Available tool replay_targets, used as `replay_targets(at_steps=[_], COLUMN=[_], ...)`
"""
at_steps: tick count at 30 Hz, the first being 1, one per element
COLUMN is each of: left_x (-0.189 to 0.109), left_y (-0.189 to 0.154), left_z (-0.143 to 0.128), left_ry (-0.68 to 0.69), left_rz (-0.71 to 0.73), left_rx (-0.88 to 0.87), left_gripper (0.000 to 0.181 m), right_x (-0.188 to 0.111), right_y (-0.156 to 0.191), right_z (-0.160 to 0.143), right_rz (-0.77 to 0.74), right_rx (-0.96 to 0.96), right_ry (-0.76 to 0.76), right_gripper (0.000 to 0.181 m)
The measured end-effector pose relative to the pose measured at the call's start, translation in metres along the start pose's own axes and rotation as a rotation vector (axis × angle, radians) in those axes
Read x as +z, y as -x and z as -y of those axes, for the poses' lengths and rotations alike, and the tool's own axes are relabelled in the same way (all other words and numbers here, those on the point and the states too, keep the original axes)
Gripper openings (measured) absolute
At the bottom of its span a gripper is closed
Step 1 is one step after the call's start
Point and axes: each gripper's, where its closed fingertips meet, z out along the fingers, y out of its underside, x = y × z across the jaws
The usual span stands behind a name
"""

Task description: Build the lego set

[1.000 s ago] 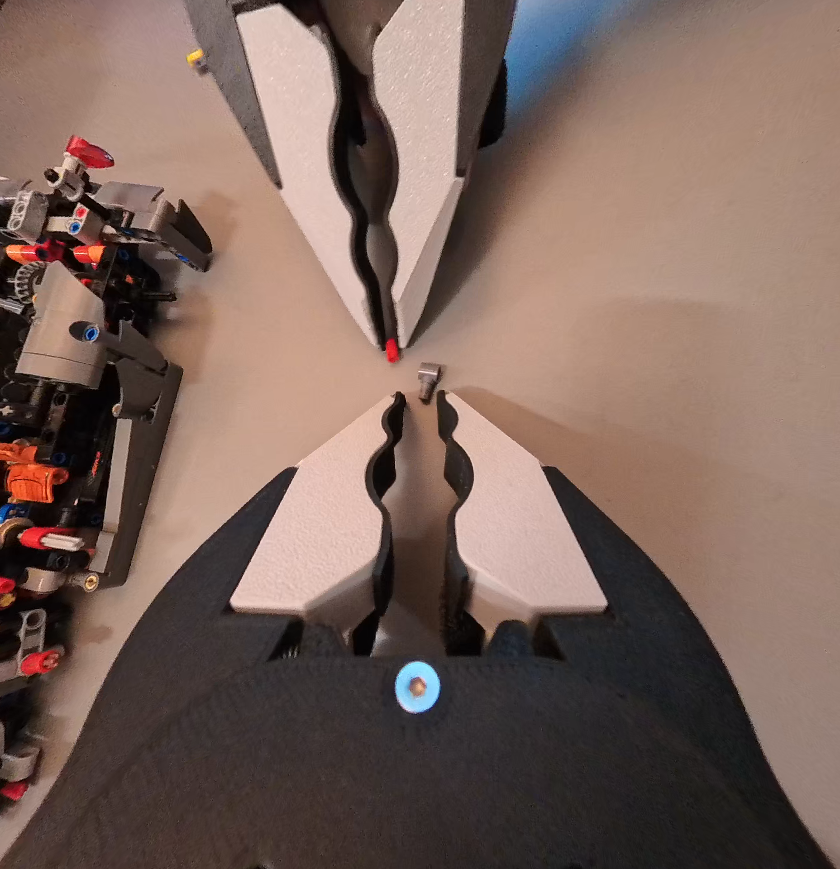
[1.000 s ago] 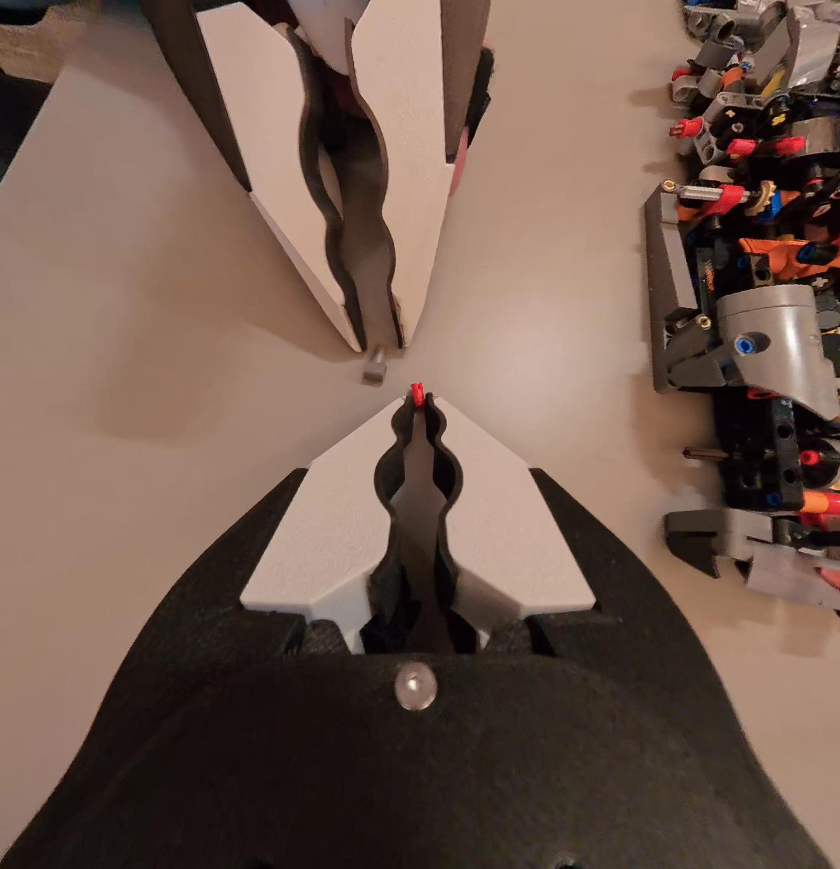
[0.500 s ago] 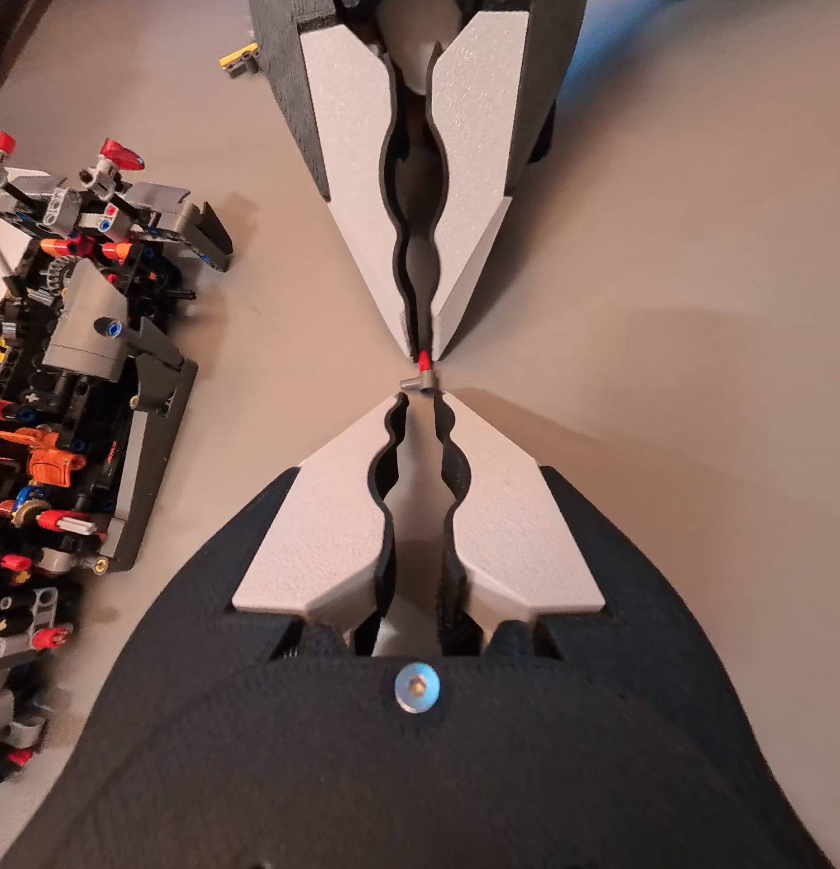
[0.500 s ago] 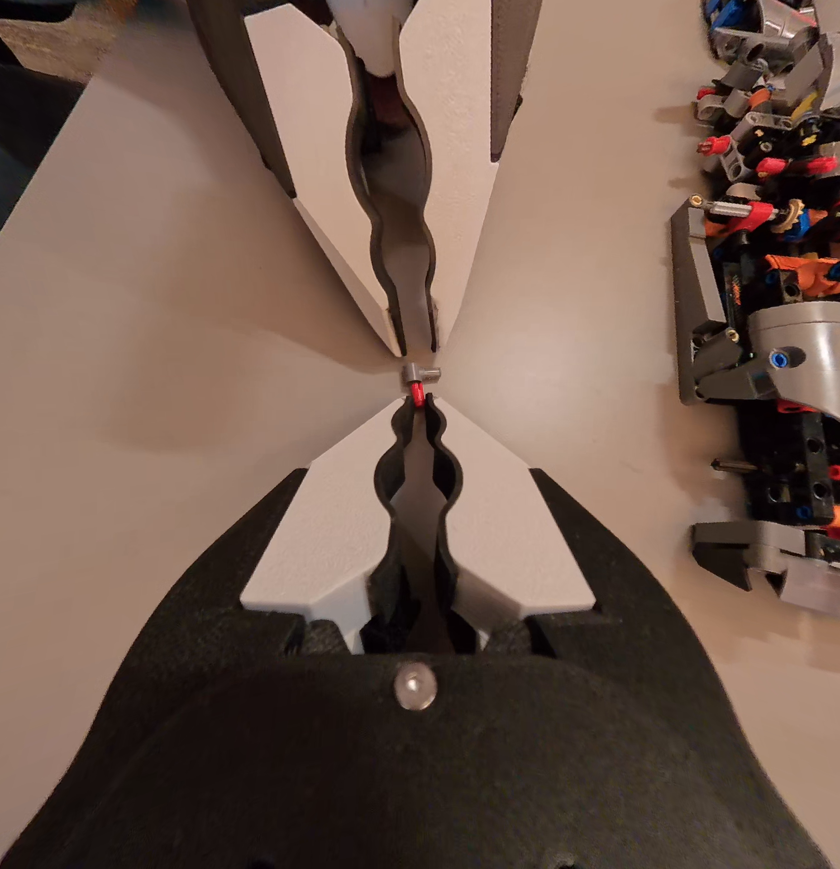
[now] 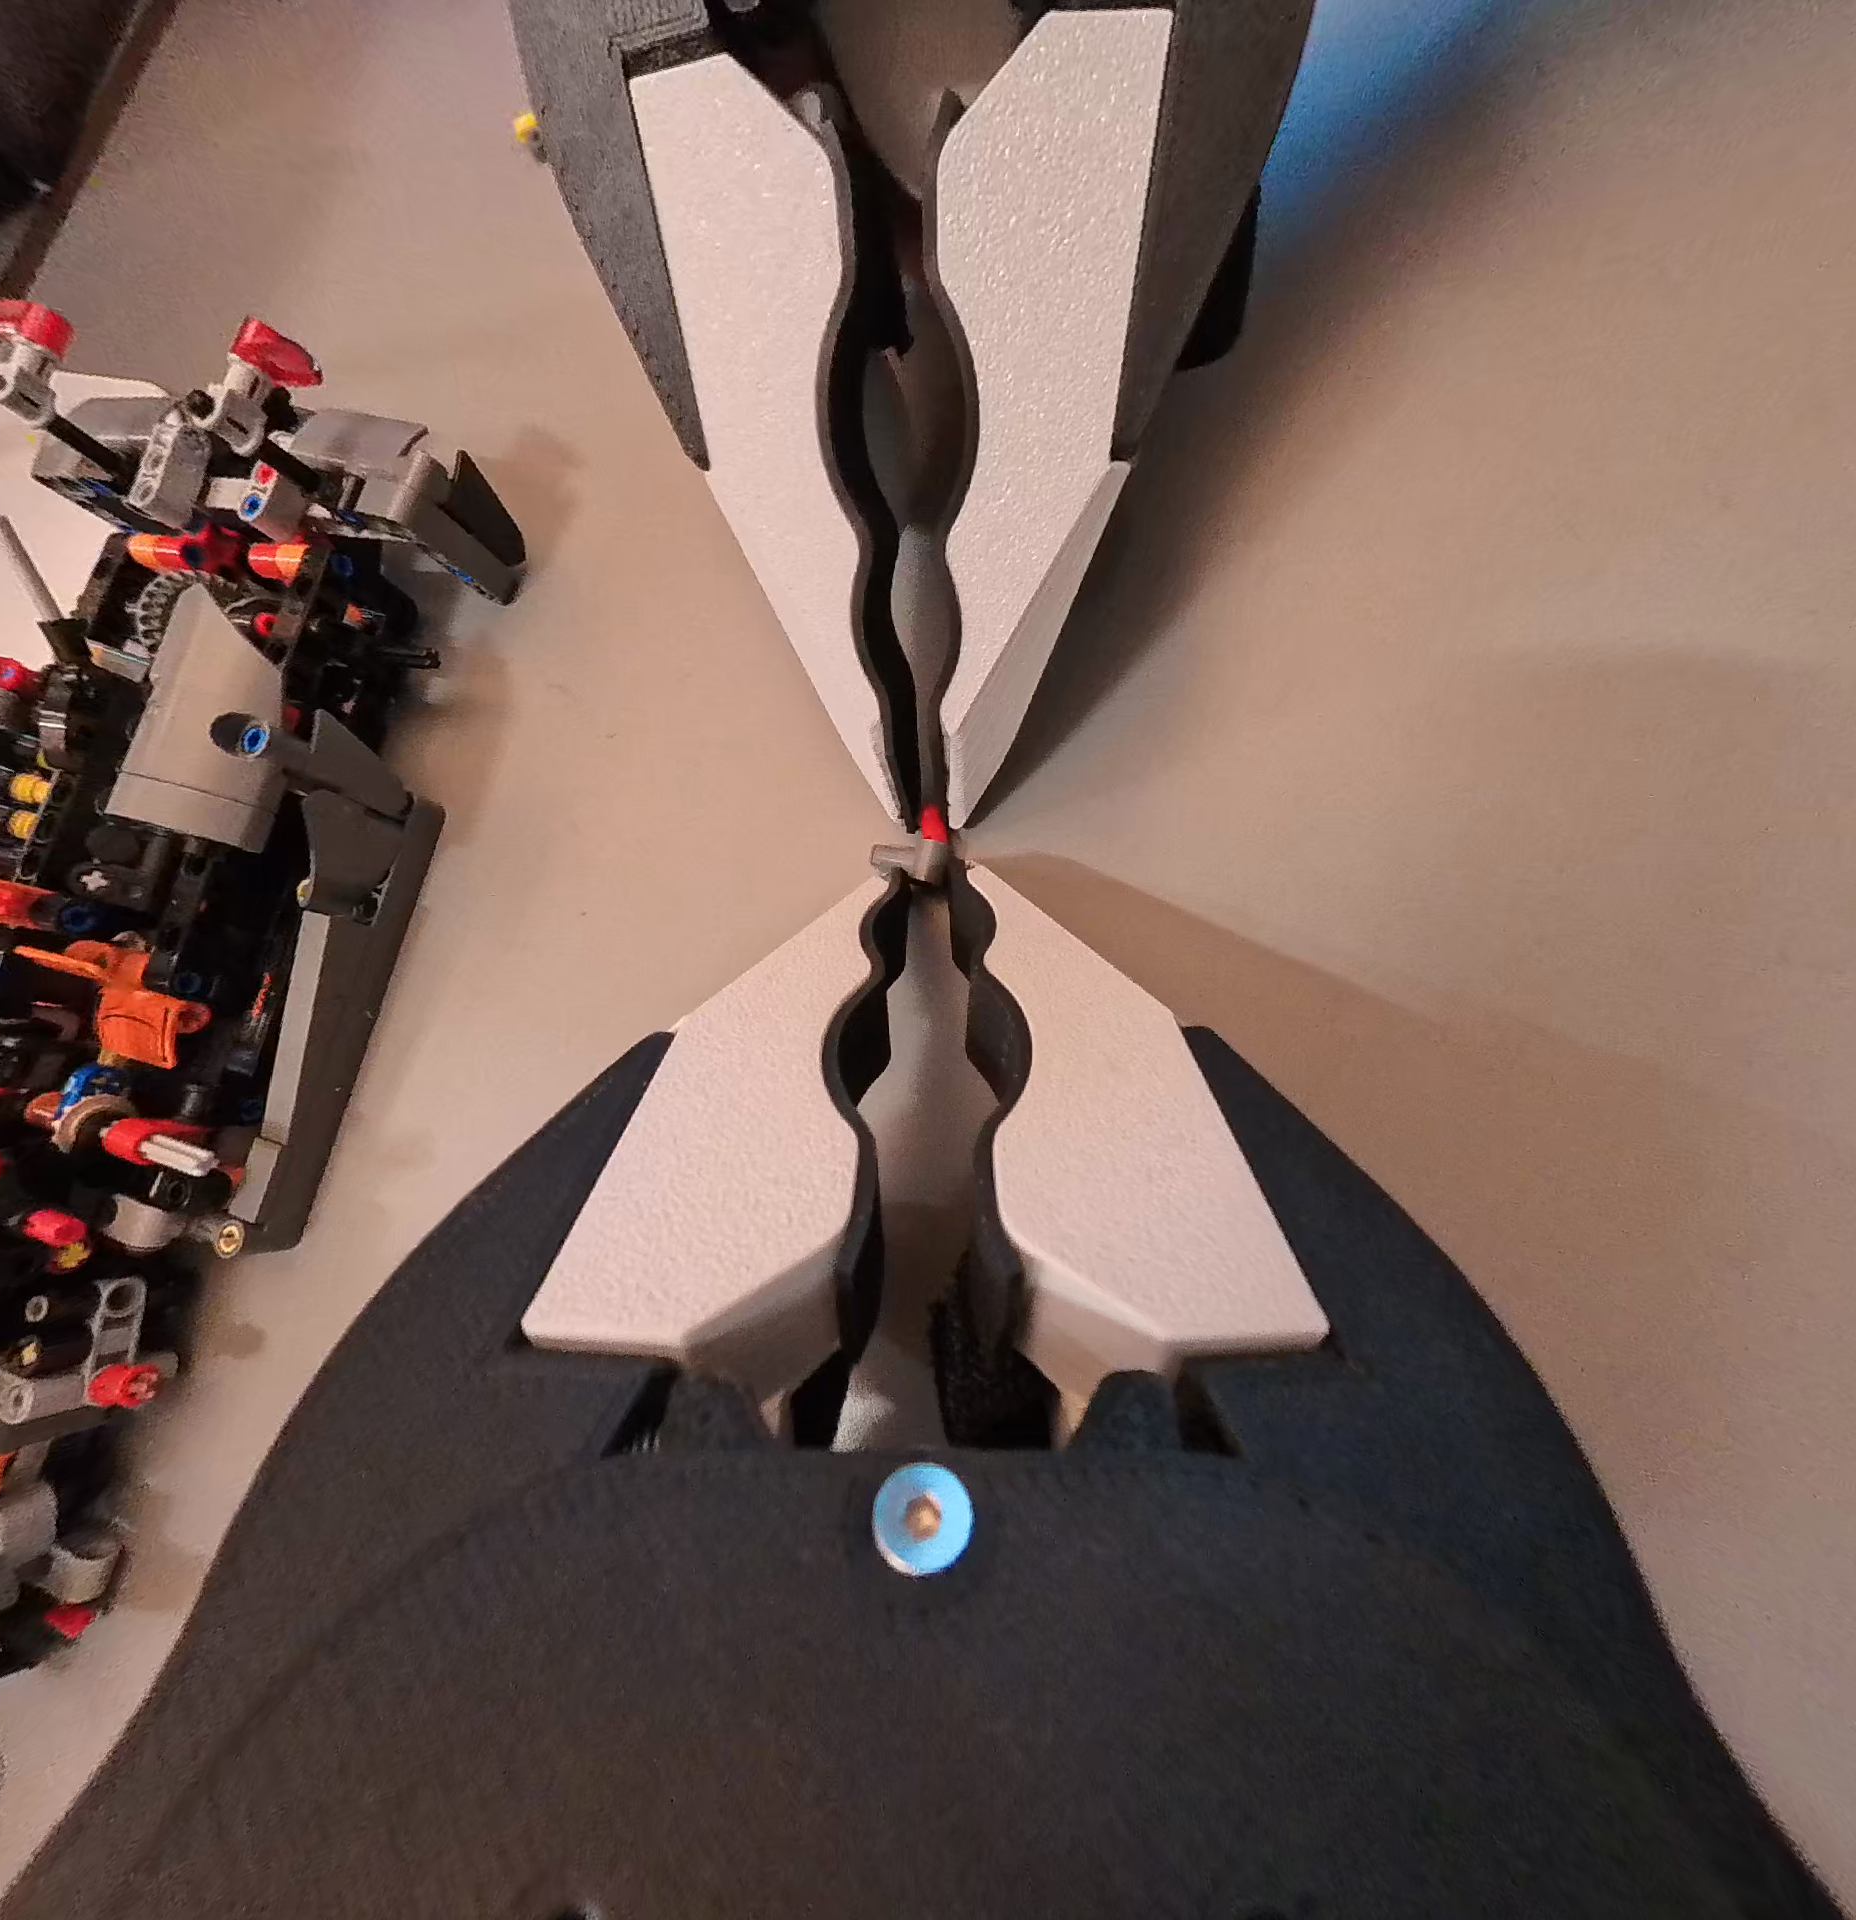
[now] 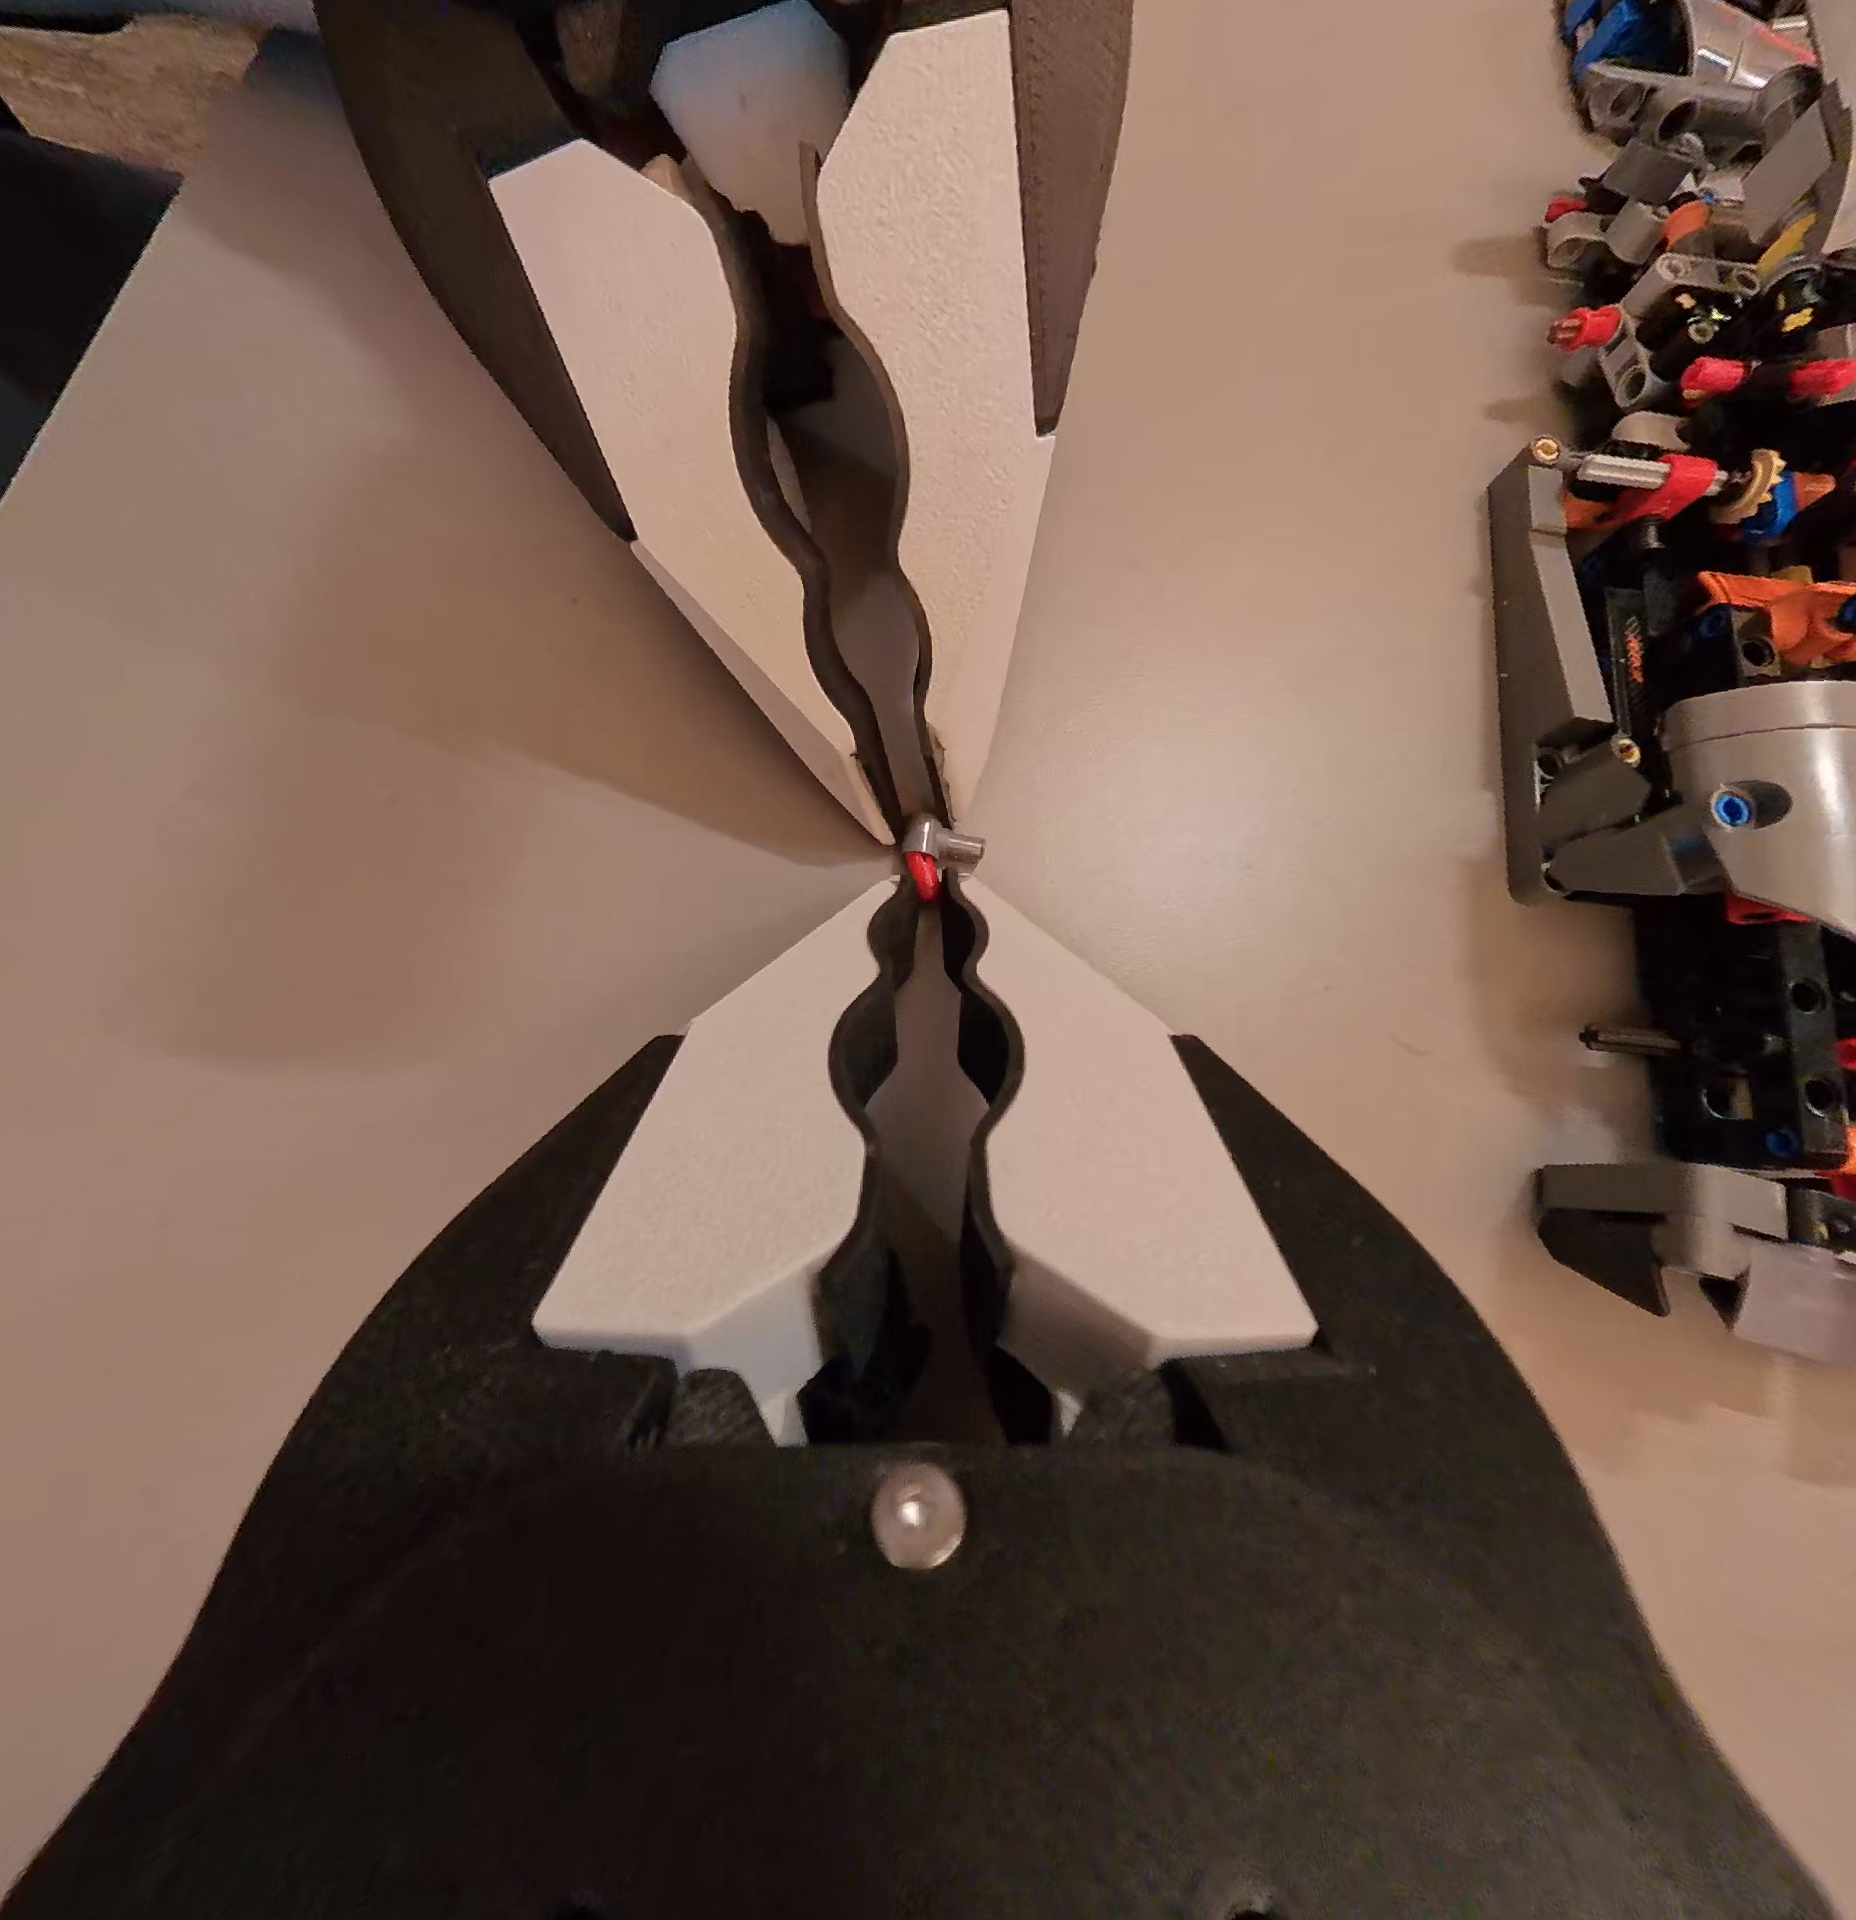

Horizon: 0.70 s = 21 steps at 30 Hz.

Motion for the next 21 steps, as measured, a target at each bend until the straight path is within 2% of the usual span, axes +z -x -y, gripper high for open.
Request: replay_targets(at_steps=[6, 21], left_x=[0.0005, 0.0019], left_y=[0.0007, 0.0015], left_z=[0.0002, 0.0015], left_ry=[0.005, 0.022], left_rz=[0.029, 0.088], left_rx=[-0.019, -0.016], left_gripper=[0.006, 0.005], right_x=[-0.0004, -0.0024], right_y=[-0.0010, -0.0031], right_z=[-0.0008, -0.0030], right_rz=[-0.023, -0.196], right_rx=[0.009, 0.079], right_ry=[0.044, 0.118], right_gripper=[0.002, 0.002])
